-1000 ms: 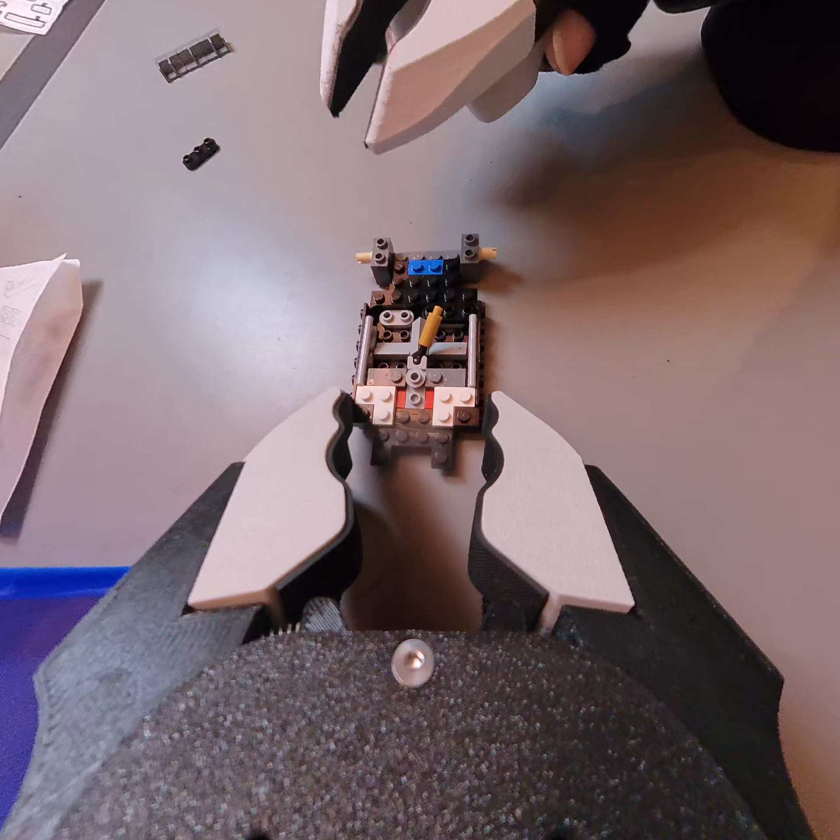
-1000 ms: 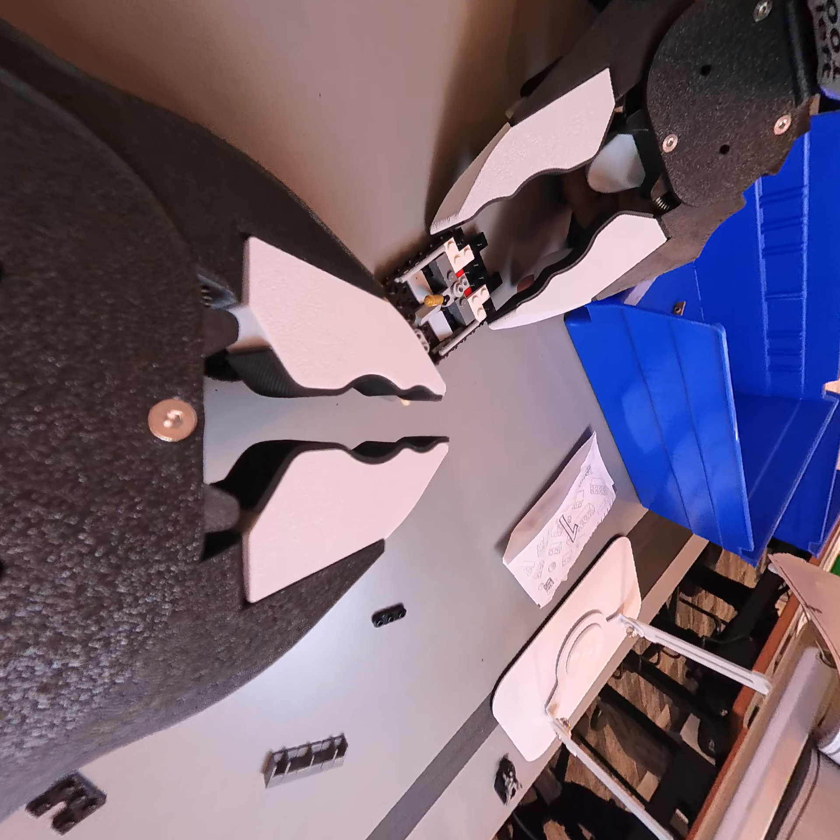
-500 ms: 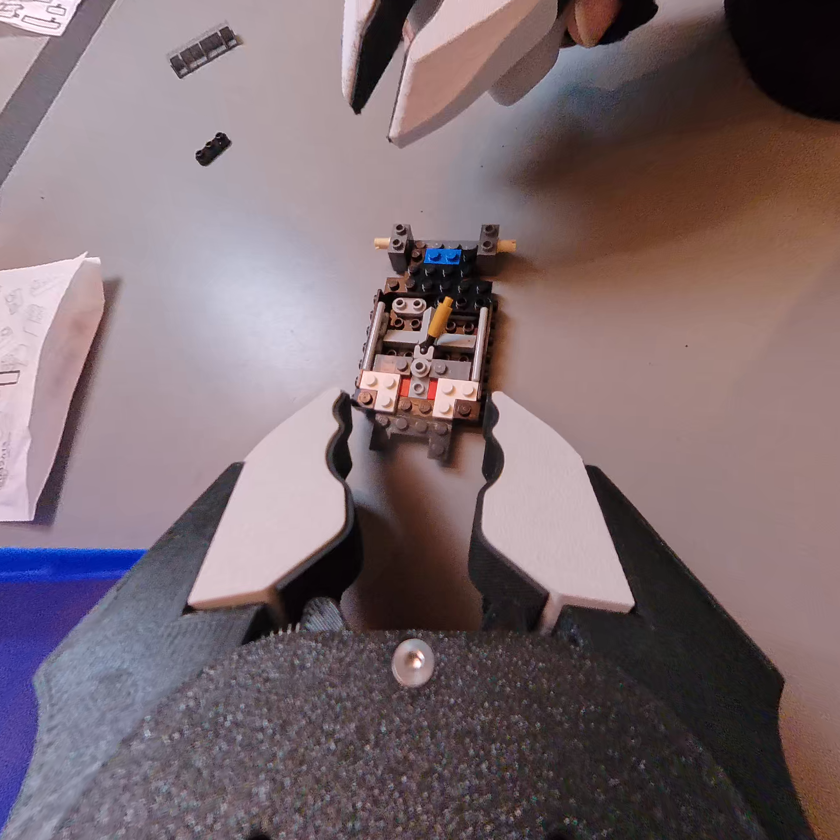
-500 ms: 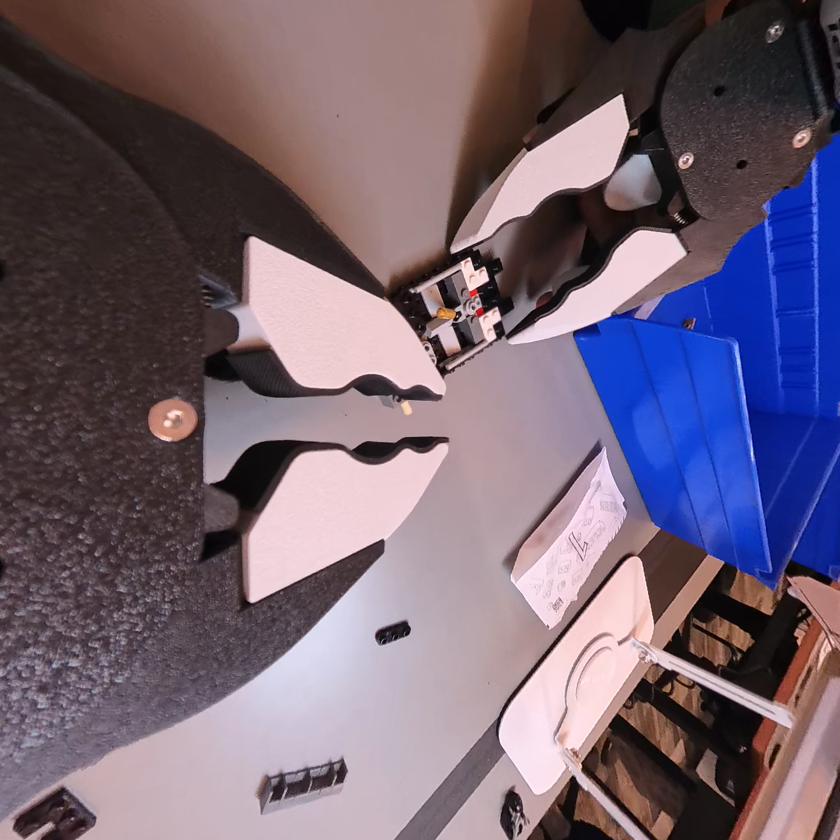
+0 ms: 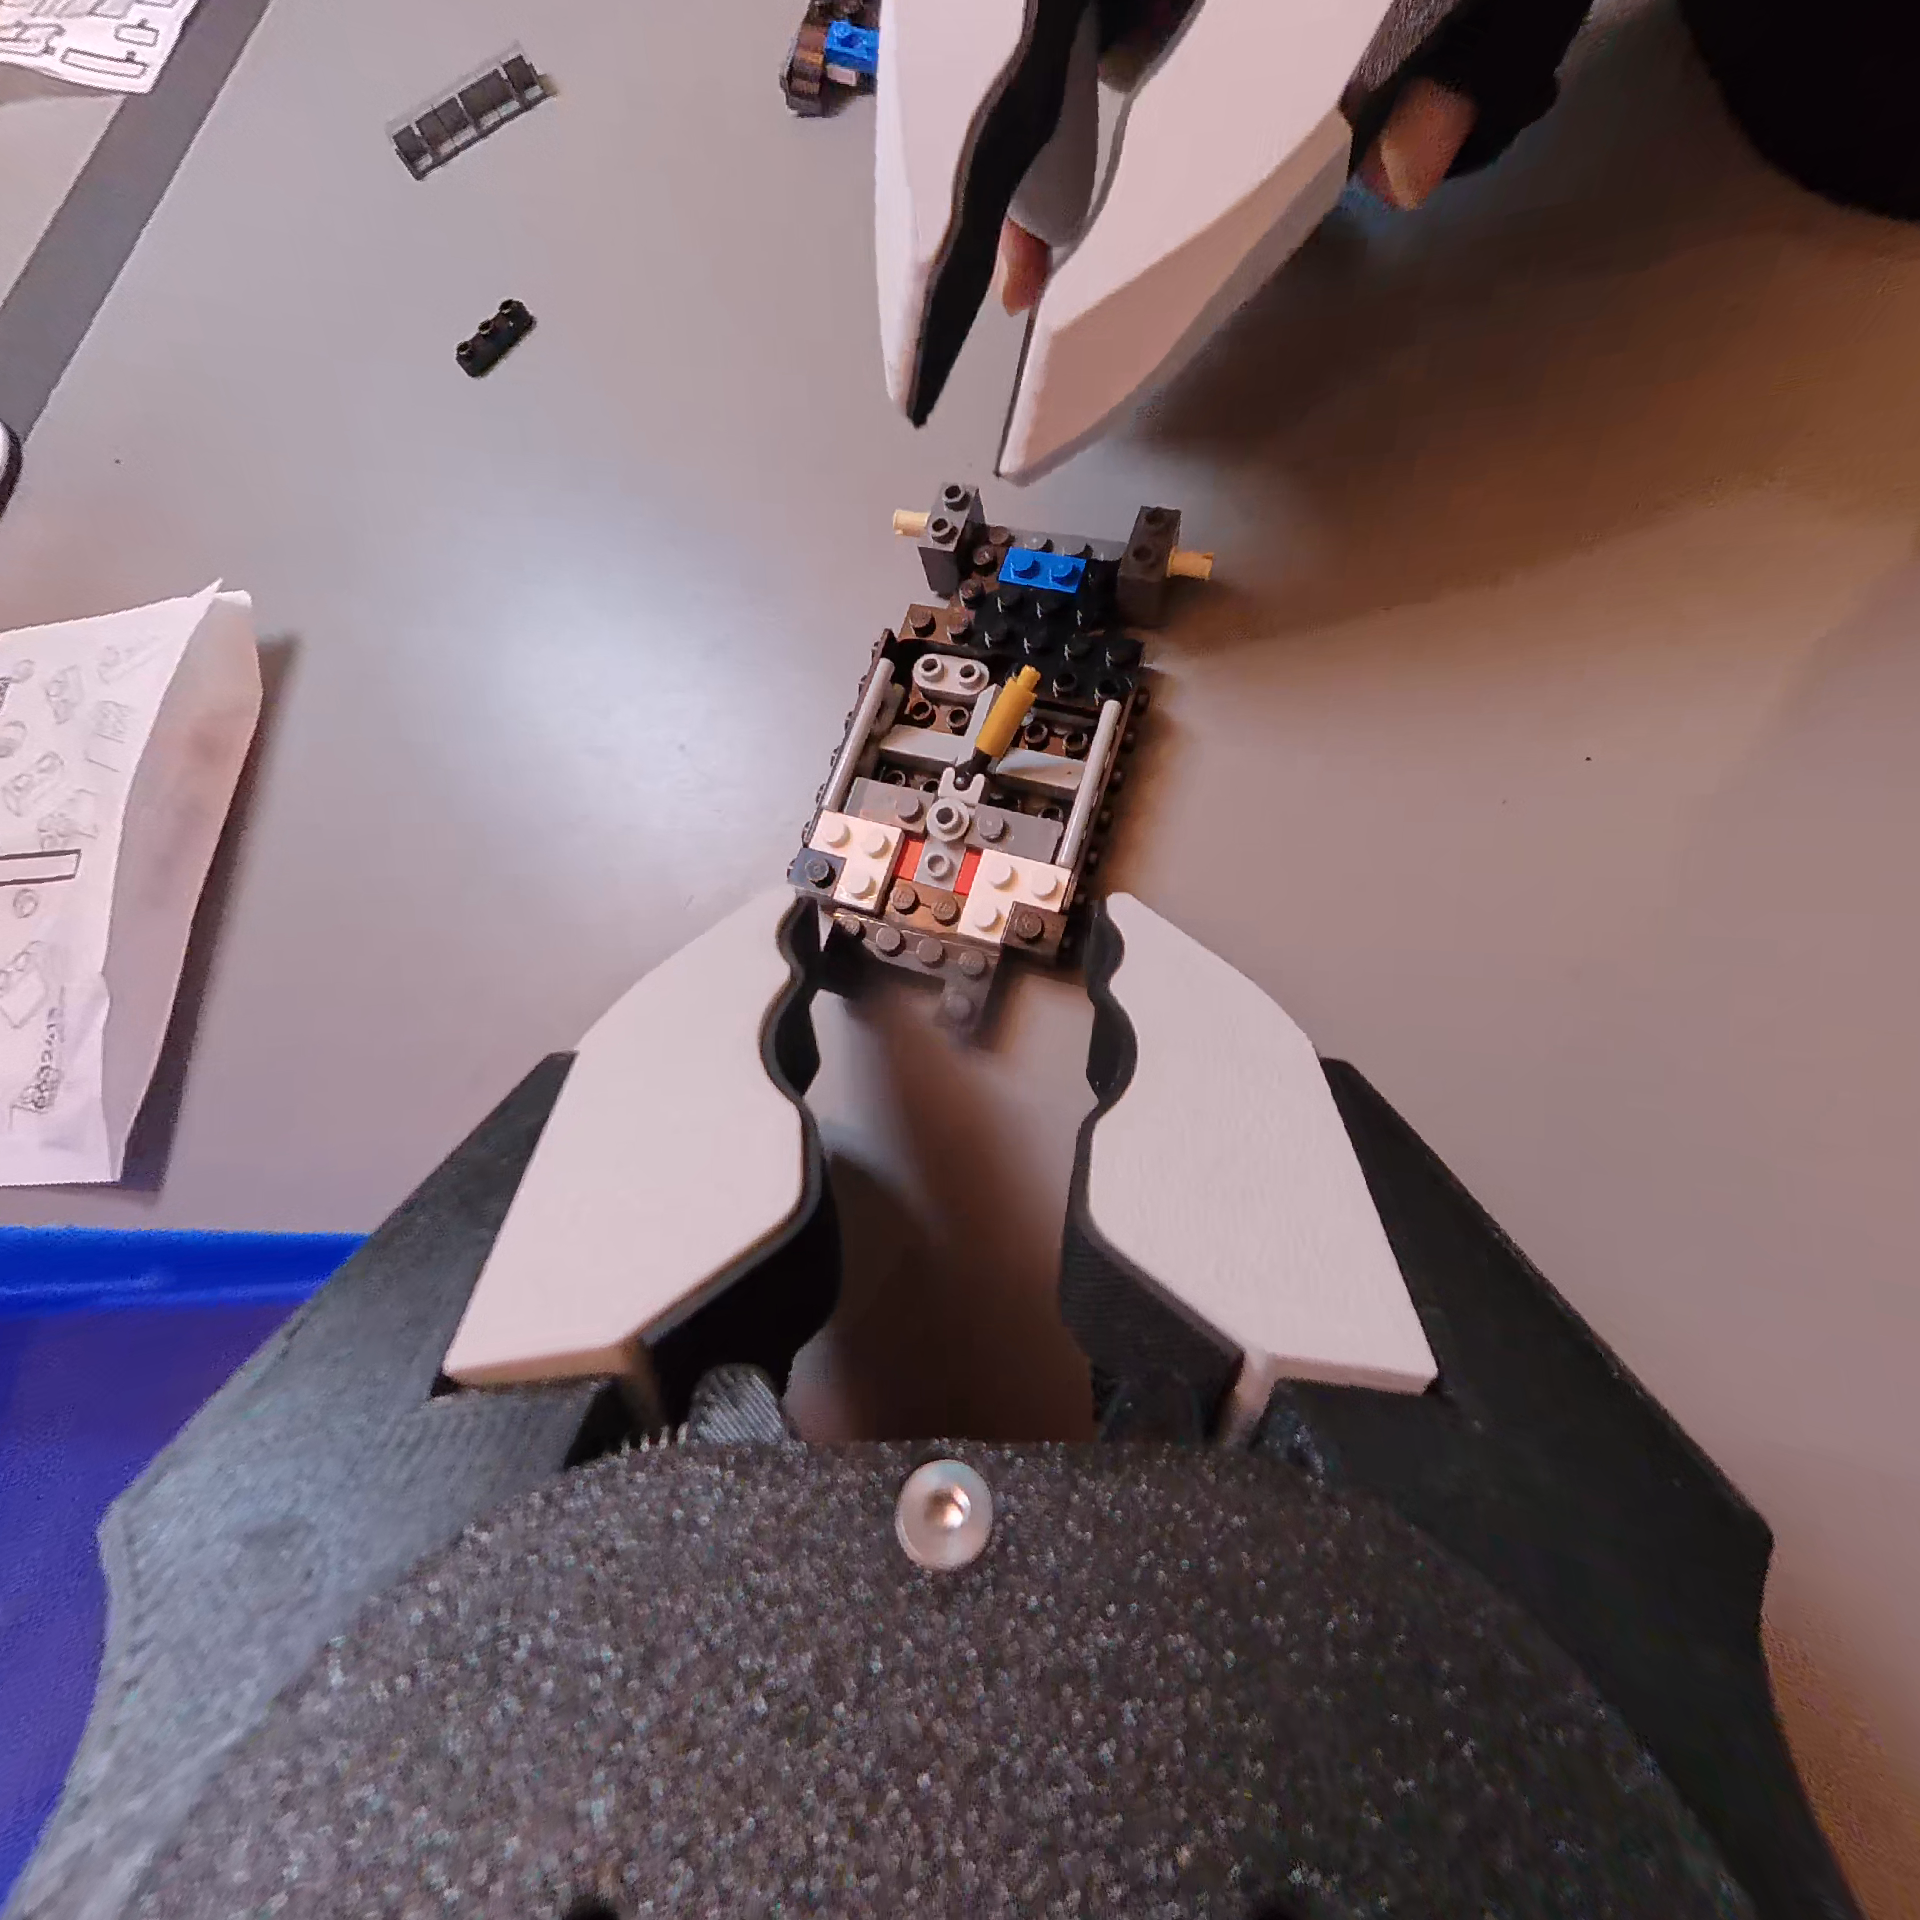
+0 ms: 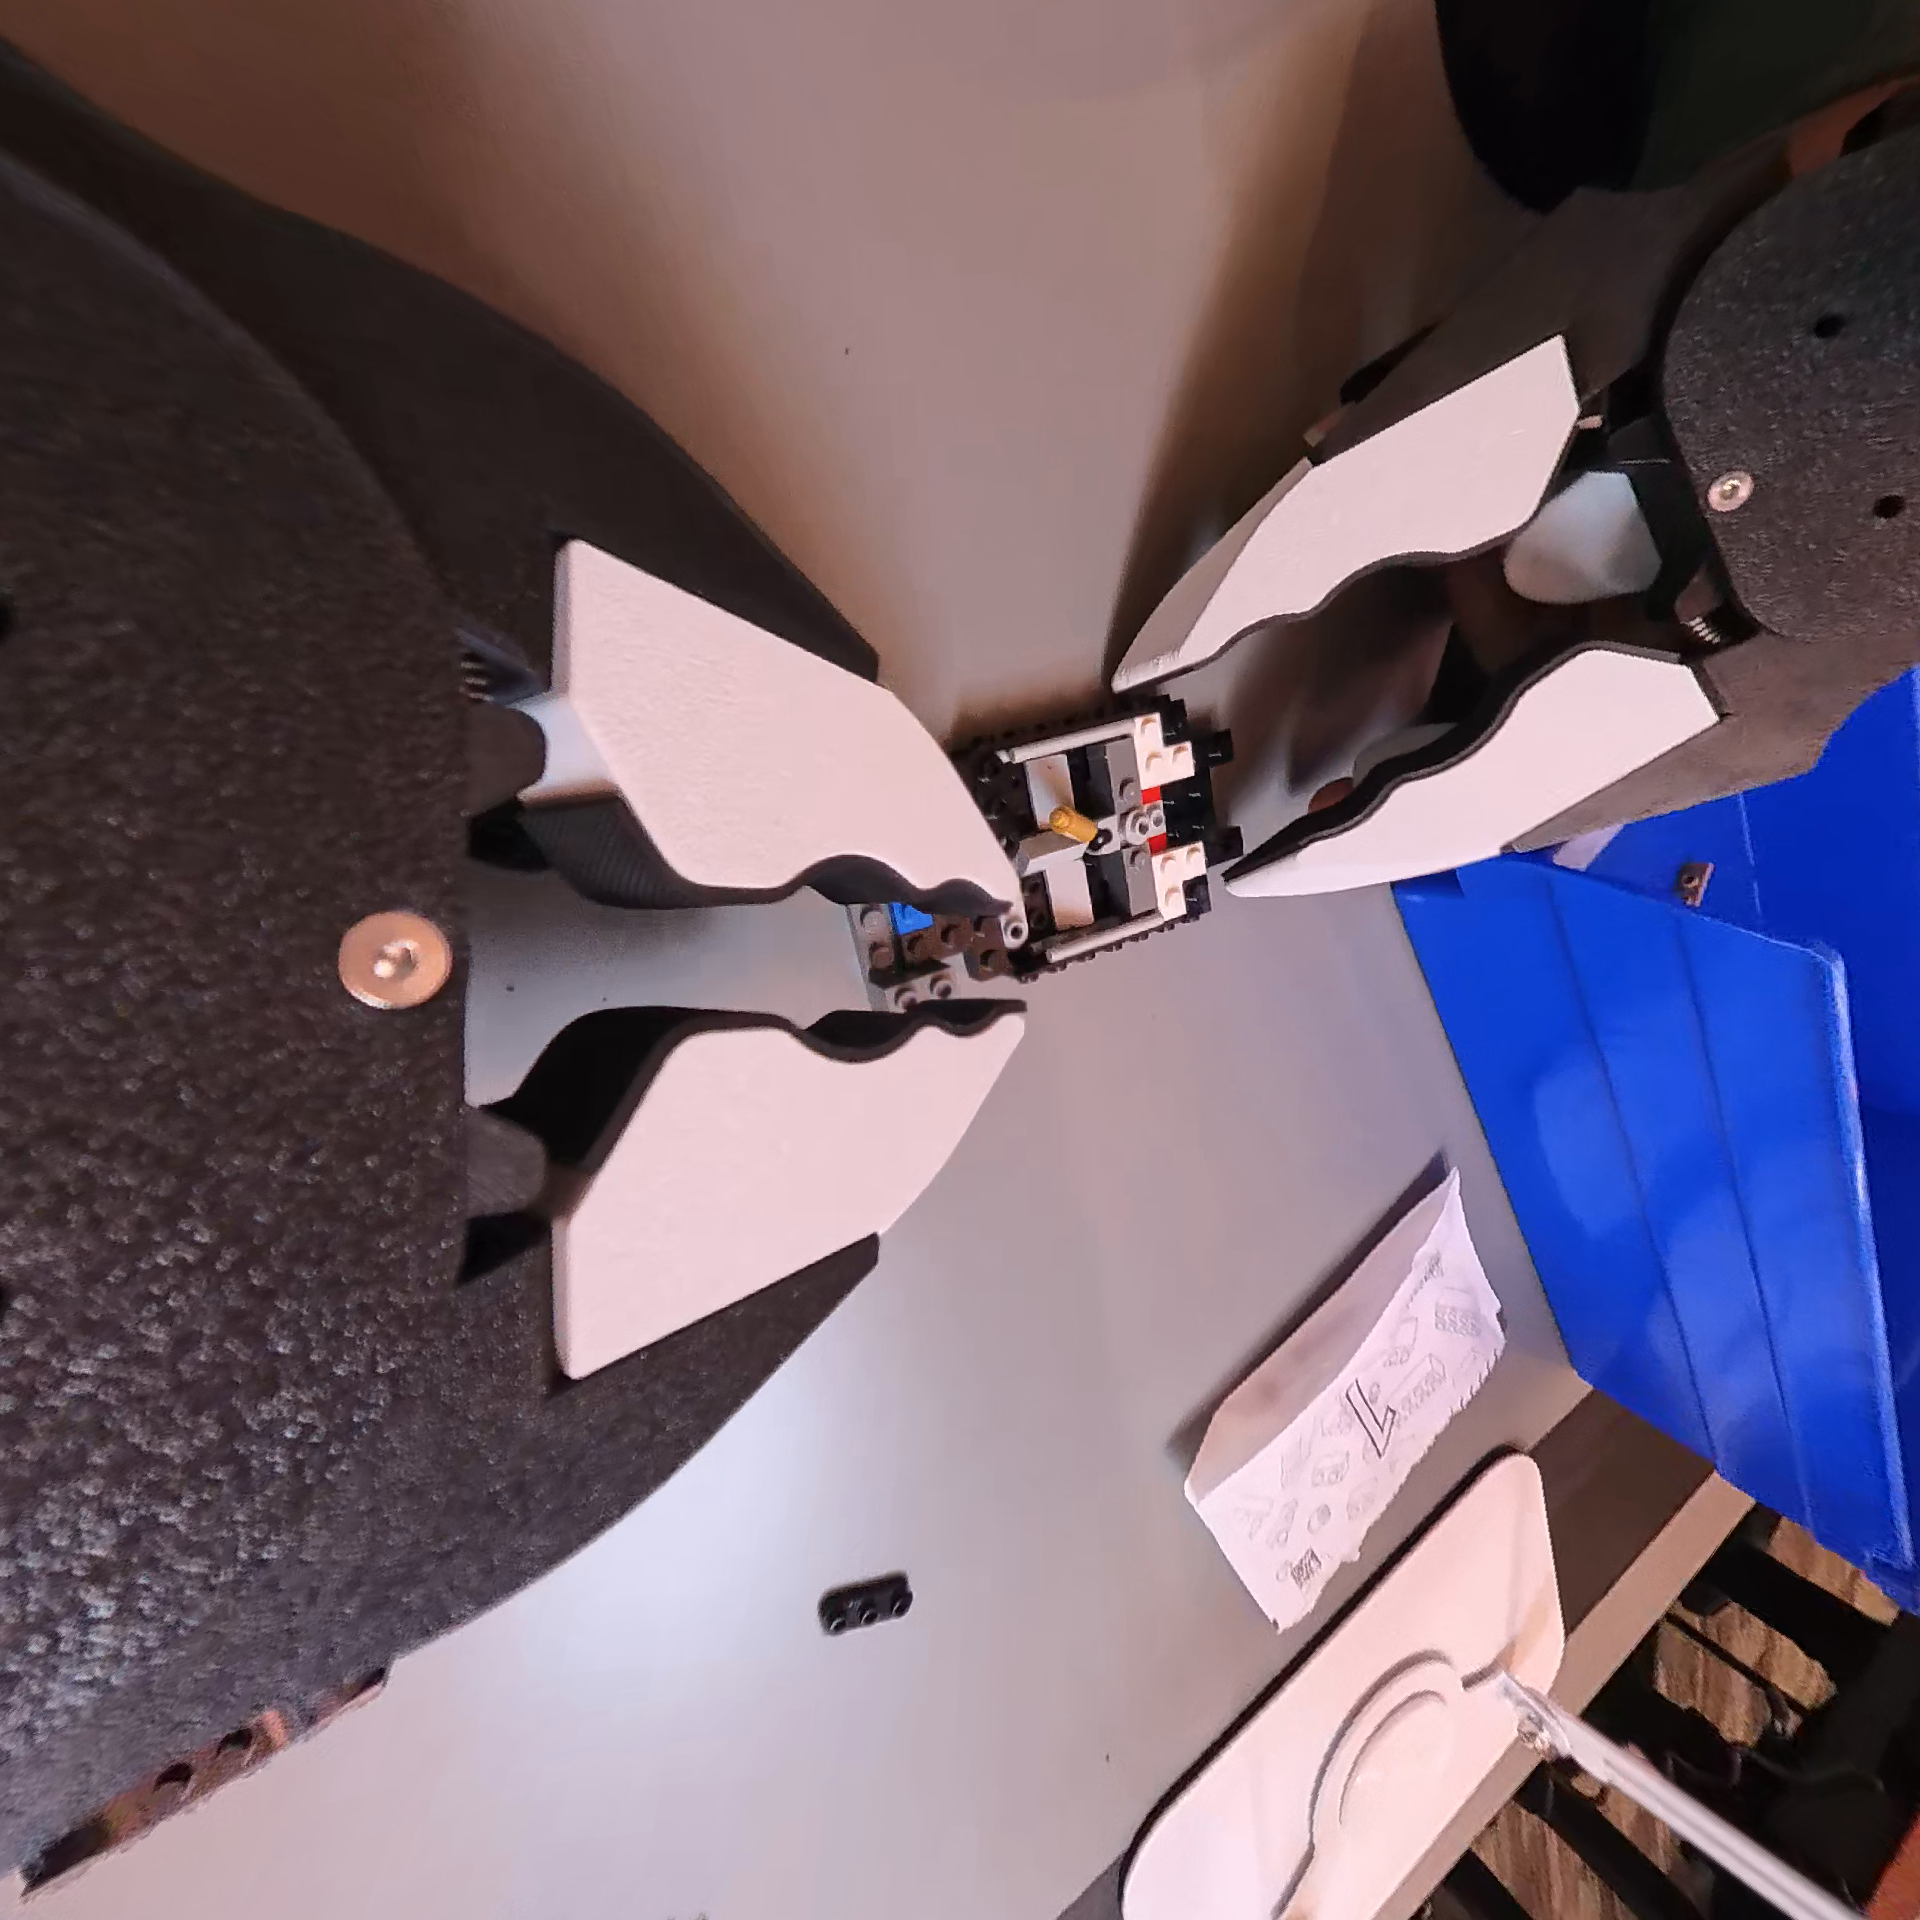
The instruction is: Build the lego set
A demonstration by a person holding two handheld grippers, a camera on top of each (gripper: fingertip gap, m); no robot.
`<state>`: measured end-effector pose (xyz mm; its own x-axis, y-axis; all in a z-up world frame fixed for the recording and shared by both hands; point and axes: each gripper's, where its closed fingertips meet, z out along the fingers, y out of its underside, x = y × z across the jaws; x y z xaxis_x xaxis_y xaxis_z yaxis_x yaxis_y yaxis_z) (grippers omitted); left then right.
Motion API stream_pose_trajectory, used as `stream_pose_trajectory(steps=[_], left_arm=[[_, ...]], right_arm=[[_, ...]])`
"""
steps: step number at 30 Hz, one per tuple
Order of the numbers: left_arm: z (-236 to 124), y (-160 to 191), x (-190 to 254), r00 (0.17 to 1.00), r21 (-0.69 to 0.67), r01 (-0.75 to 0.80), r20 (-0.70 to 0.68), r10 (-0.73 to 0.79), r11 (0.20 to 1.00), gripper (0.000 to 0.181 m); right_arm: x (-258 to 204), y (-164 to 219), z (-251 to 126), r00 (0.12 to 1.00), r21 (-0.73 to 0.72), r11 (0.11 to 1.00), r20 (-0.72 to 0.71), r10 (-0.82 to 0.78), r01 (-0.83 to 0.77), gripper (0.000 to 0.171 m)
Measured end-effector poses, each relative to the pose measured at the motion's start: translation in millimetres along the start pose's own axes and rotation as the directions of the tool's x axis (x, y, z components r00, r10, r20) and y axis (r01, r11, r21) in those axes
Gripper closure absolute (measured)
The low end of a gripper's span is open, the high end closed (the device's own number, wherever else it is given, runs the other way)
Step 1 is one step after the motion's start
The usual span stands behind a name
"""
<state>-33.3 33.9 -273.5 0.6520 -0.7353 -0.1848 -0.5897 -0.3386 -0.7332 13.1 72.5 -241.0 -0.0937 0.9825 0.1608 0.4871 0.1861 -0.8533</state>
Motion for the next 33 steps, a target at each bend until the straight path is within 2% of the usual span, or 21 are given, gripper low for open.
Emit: stream_pose_trajectory(steps=[6,22,33], left_arm=[[1.3,-1.0,0.7,1.000,0.011,0.022,-0.010,-0.021,1.000,0.127],[1.3,0.0,0.1,0.999,0.011,0.040,-0.018,-0.040,0.999,0.135],[-2.8,2.5,-16.6,0.994,-0.016,0.000,0.105,0.001,1.000,0.159]], right_arm=[[-2.1,-0.1,1.0,1.000,-0.001,1.000,0.010,-0.003,0.003,0.156],[-2.0,1.1,-0.2,1.000,-0.003,1.000,0.010,-0.016,0.016,0.156],[1.4,2.6,-0.4,1.000,-0.006,1.000,-0.004,-0.009,0.009,0.156]])
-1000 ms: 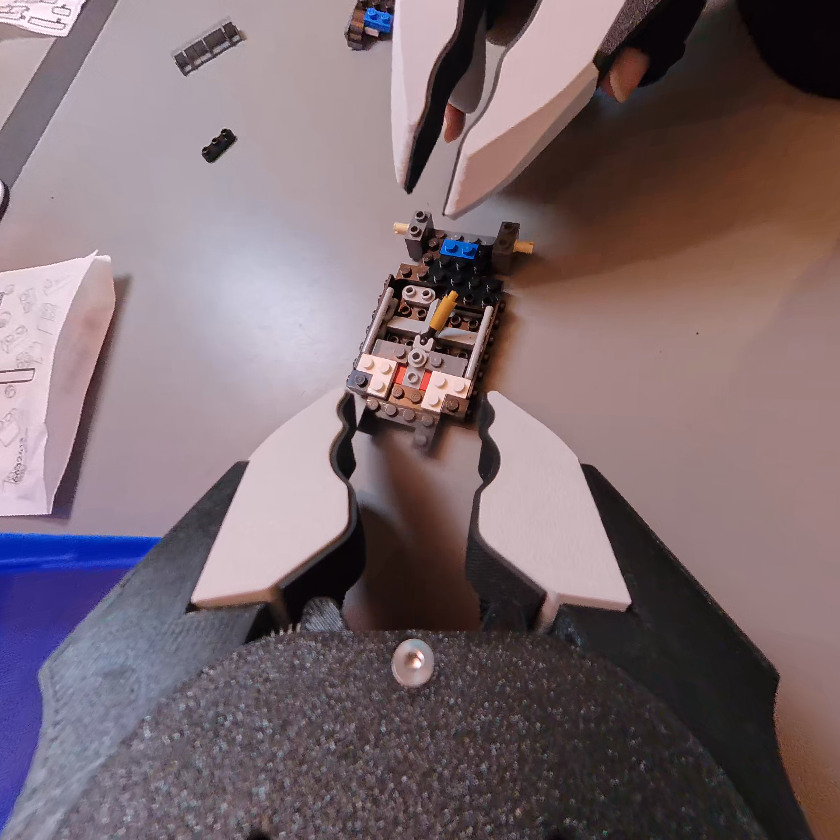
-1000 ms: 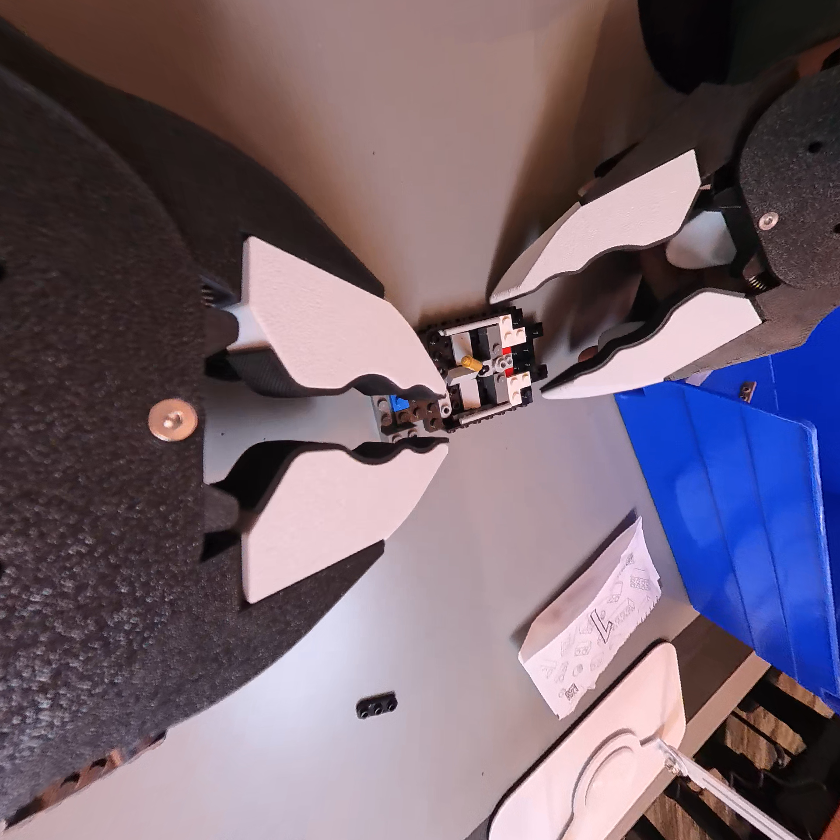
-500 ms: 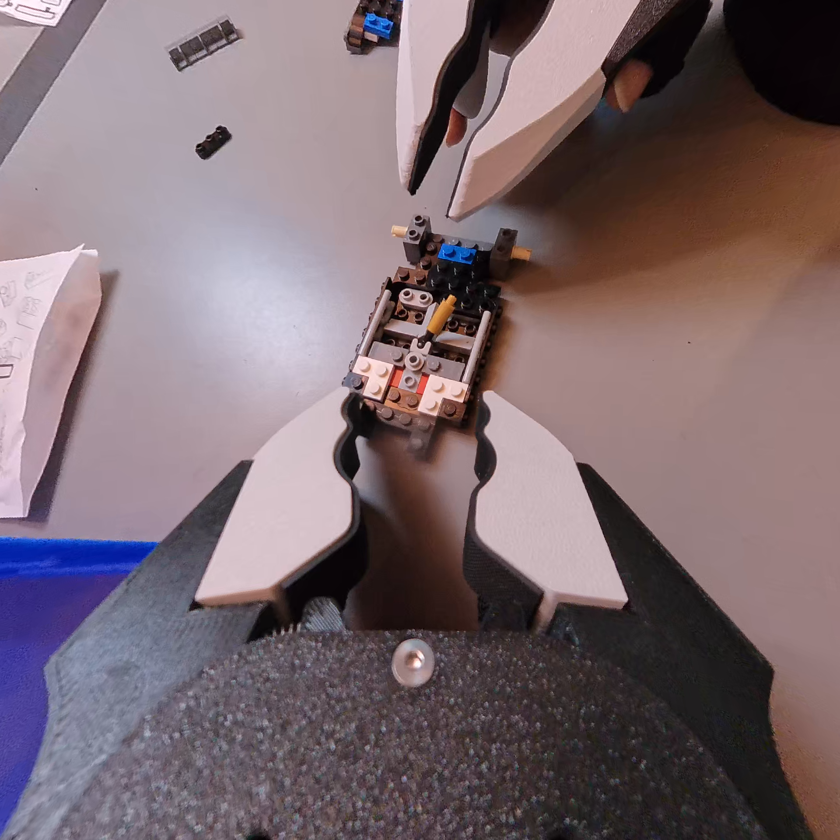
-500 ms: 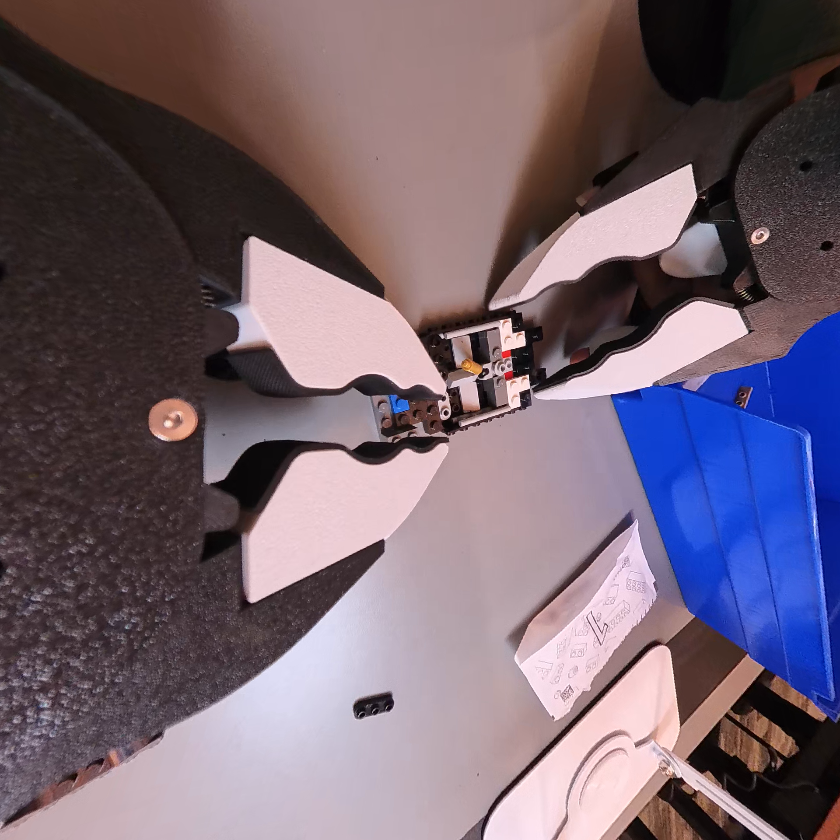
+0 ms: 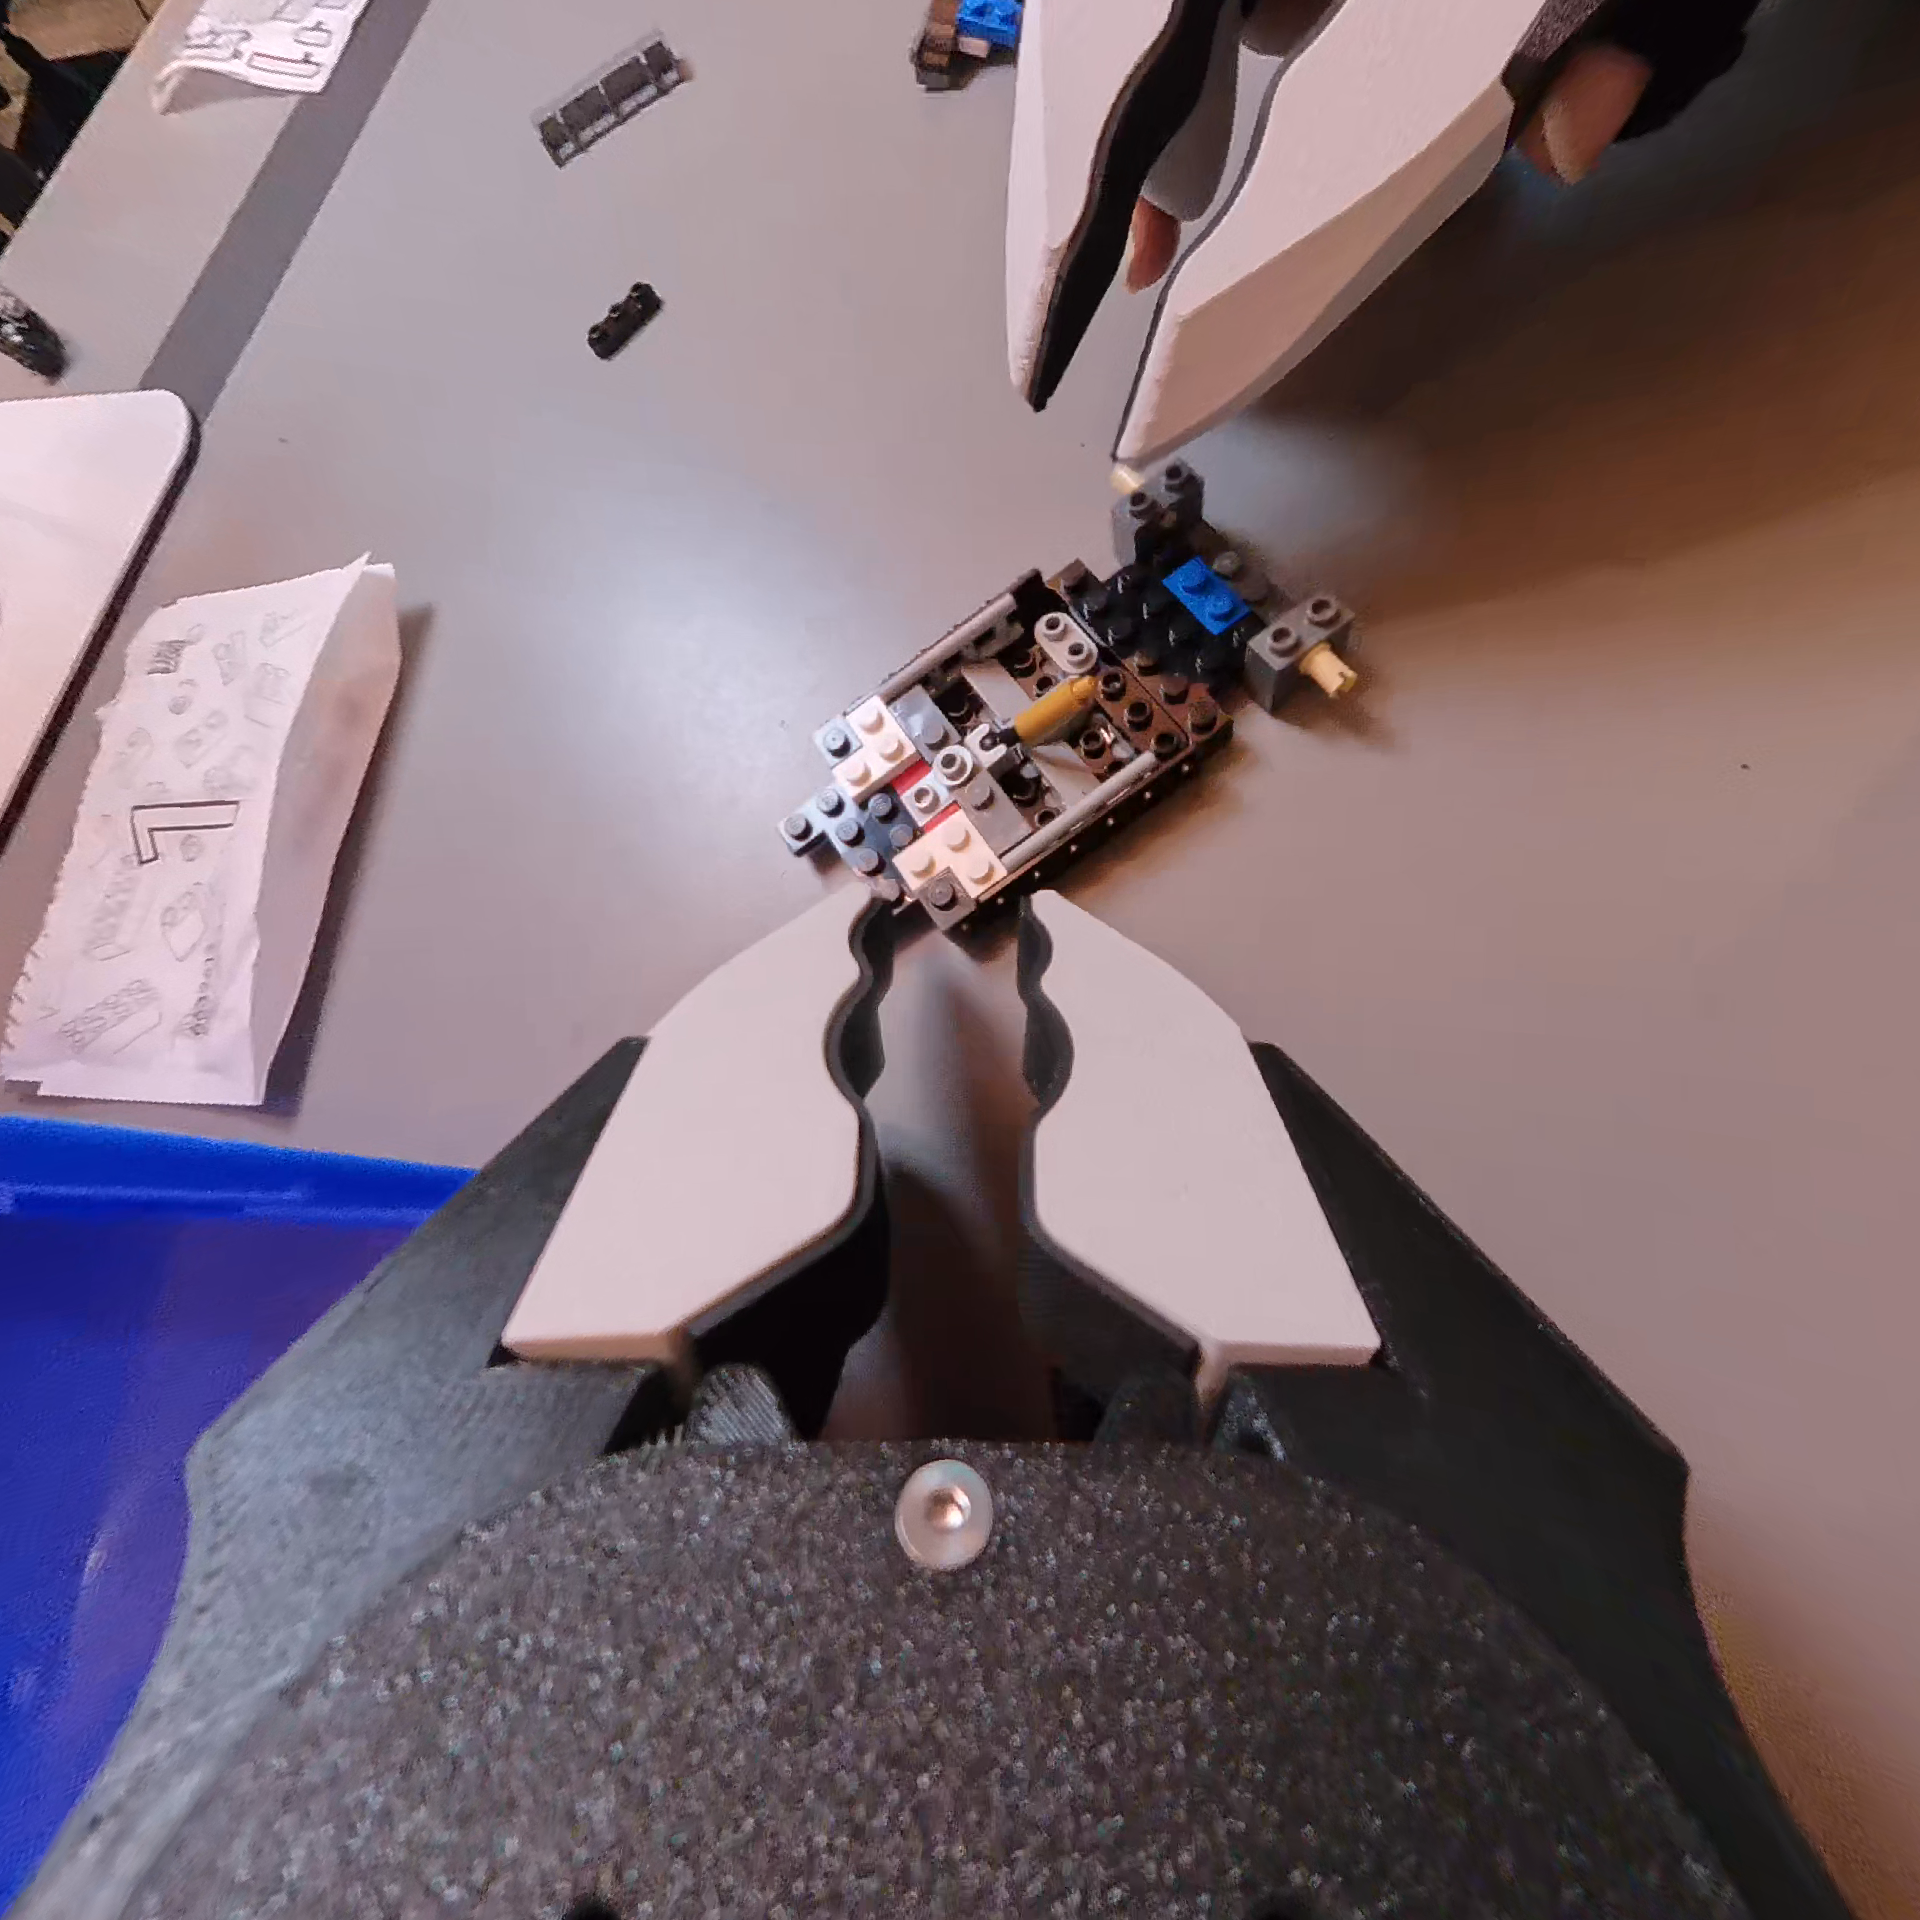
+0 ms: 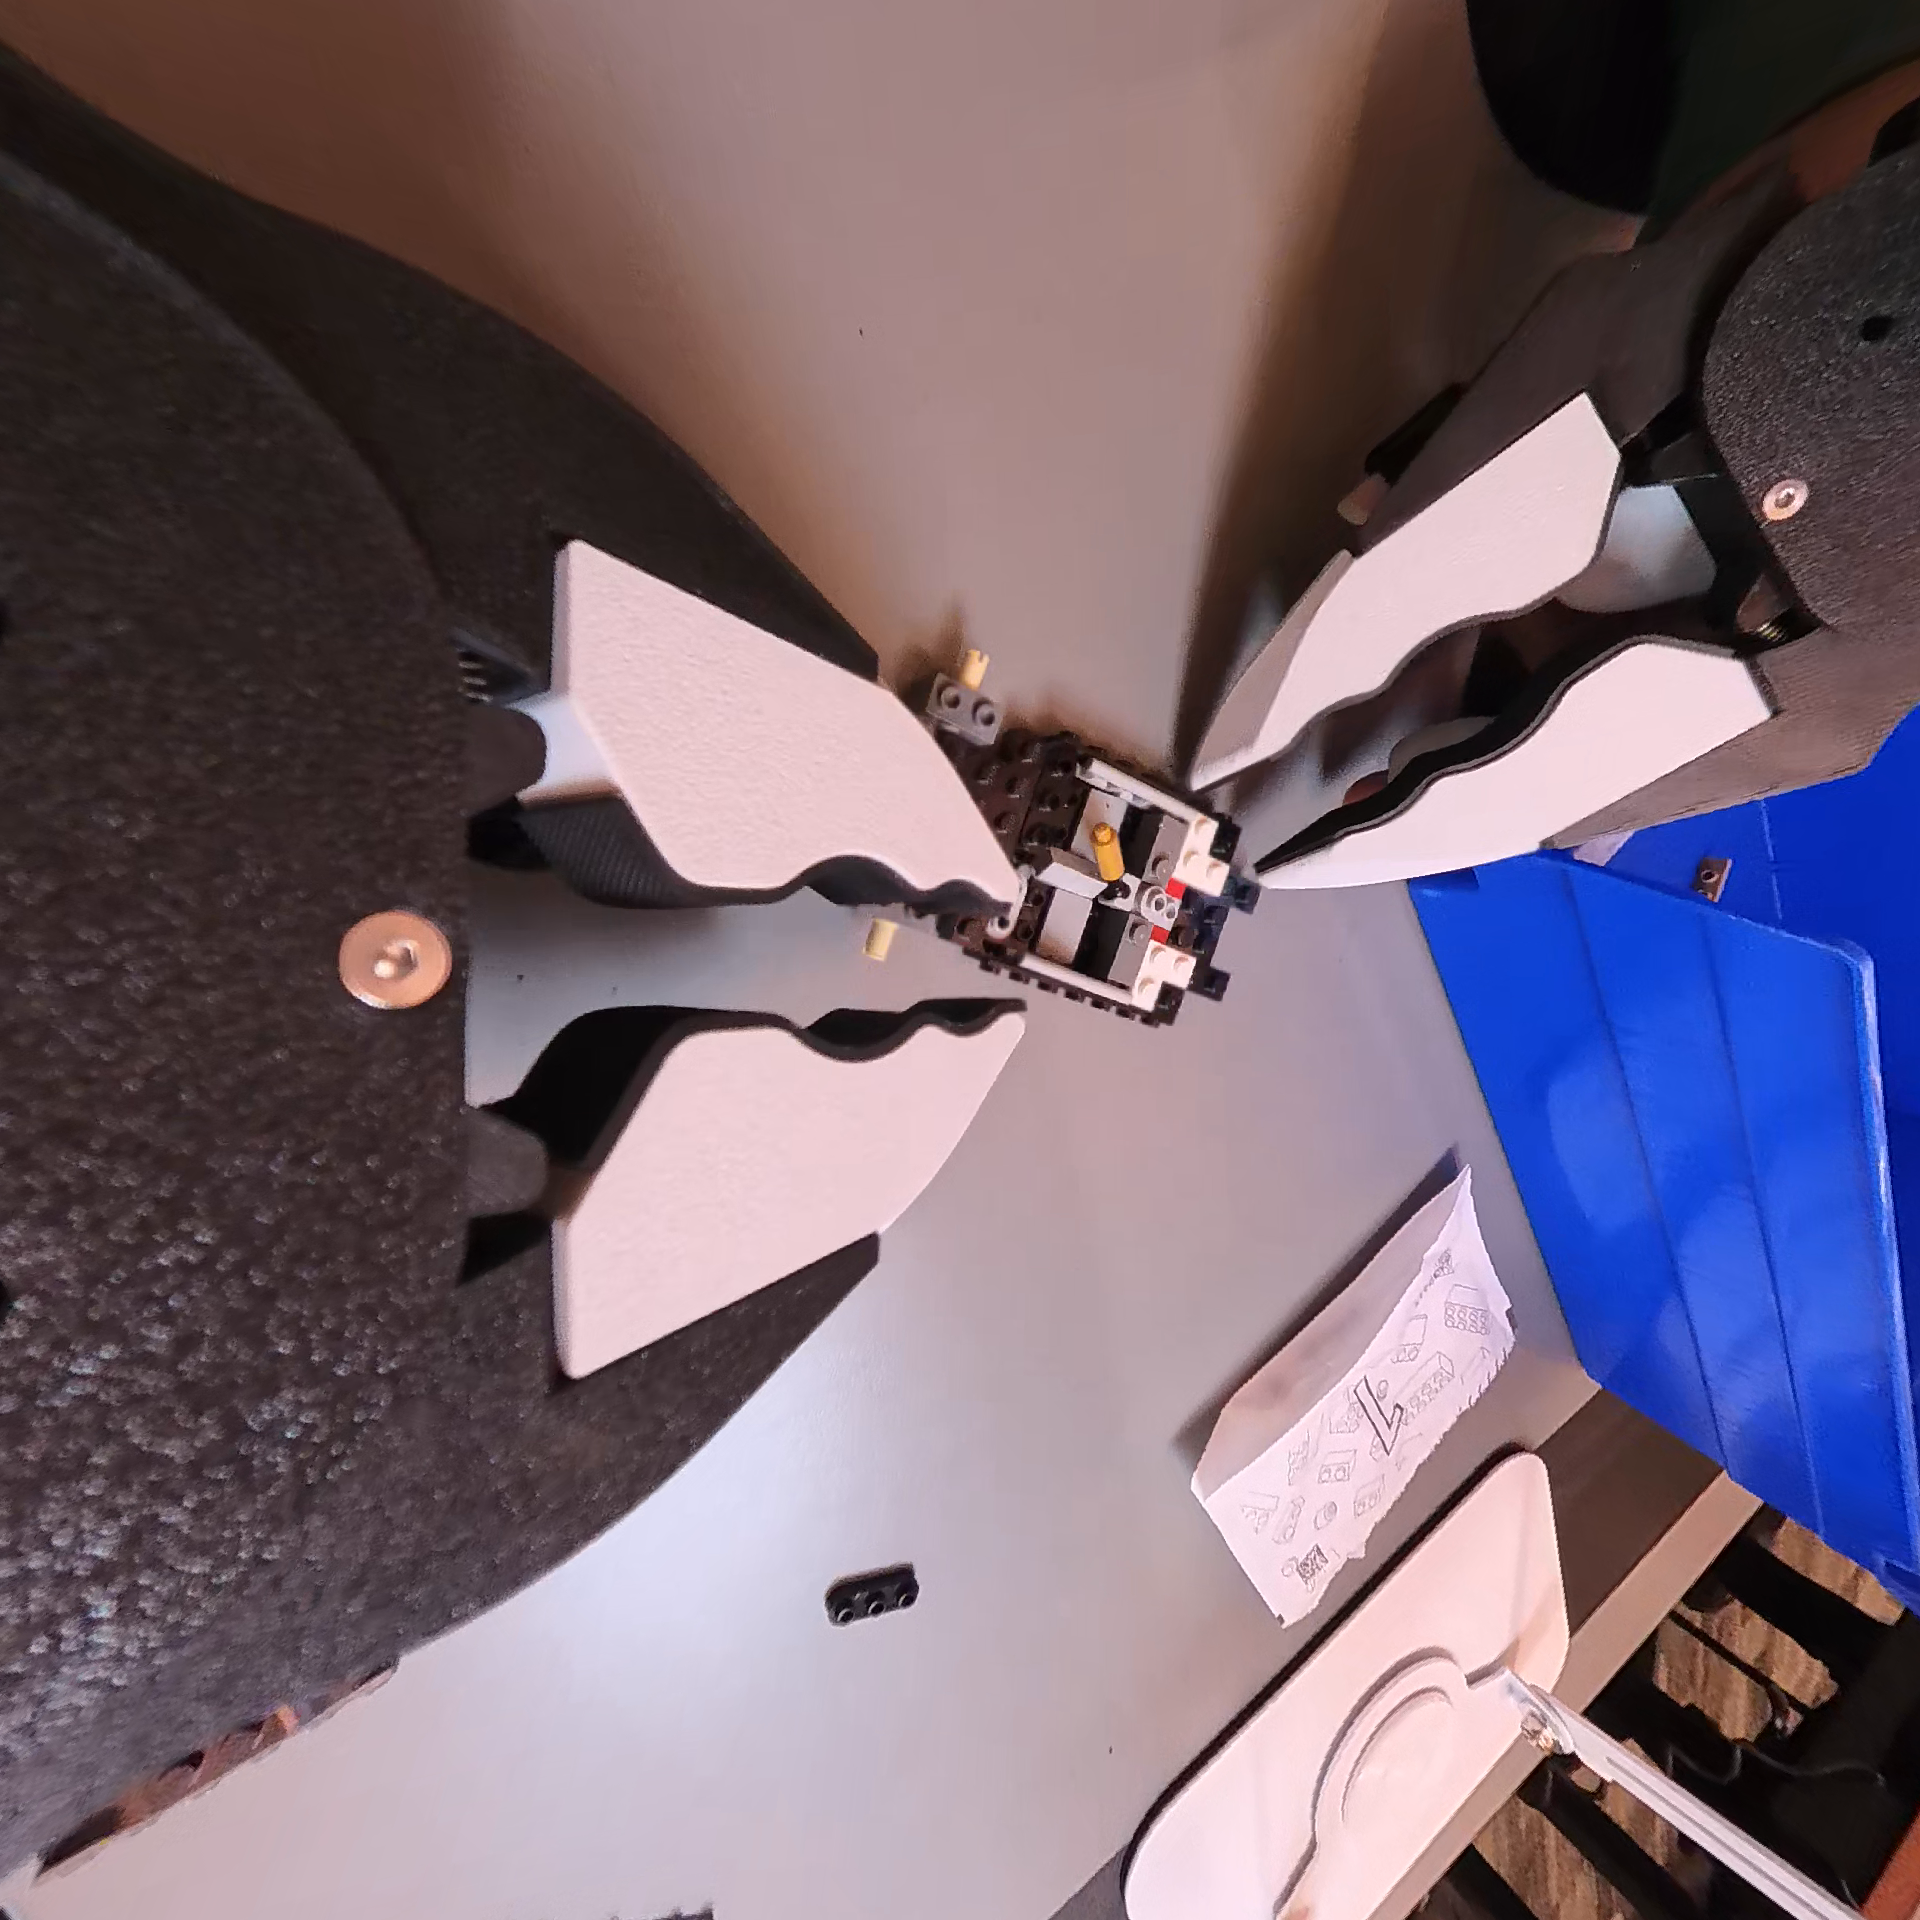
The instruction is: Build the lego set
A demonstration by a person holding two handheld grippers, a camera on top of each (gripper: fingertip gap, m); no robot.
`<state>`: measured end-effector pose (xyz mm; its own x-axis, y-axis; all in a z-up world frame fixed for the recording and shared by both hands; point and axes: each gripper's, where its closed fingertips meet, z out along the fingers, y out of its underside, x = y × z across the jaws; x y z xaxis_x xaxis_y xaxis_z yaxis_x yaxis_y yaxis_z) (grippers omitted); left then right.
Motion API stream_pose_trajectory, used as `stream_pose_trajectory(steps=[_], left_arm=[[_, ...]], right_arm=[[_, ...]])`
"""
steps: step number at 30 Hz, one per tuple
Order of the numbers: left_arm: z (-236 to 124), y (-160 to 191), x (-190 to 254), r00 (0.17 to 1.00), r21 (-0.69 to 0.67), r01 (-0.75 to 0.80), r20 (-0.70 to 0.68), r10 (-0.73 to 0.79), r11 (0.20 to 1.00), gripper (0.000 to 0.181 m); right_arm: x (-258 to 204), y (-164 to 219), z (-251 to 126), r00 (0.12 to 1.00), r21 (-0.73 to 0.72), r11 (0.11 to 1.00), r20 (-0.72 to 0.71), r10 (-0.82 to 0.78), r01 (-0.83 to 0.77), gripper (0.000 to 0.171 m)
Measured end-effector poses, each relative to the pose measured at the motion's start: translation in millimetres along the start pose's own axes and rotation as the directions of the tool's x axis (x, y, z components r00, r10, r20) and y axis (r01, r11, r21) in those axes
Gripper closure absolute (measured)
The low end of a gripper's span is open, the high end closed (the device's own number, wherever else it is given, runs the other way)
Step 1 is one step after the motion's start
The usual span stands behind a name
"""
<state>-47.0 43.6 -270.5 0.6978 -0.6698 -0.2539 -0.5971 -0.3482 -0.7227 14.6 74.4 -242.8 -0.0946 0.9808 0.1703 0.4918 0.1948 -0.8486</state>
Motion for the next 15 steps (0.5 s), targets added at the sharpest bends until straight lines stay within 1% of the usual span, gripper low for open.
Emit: stream_pose_trajectory(steps=[3,9,15], left_arm=[[-0.2,2.2,-1.5,1.000,-0.015,0.009,0.006,-0.009,1.000,0.161],[-0.7,2.4,1.9,0.999,-0.014,0.024,-0.027,-0.025,1.000,0.160],[1.5,2.8,5.8,0.999,-0.016,0.023,-0.044,-0.024,1.000,0.158]], right_arm=[[4.0,5.1,0.9,1.000,-0.025,0.999,-0.013,0.024,-0.025,0.156],[9.1,5.4,-0.4,0.998,-0.020,0.998,-0.027,0.060,-0.060,0.155],[21.0,16.9,0.3,0.990,-0.072,0.990,-0.081,0.116,-0.122,0.155]])
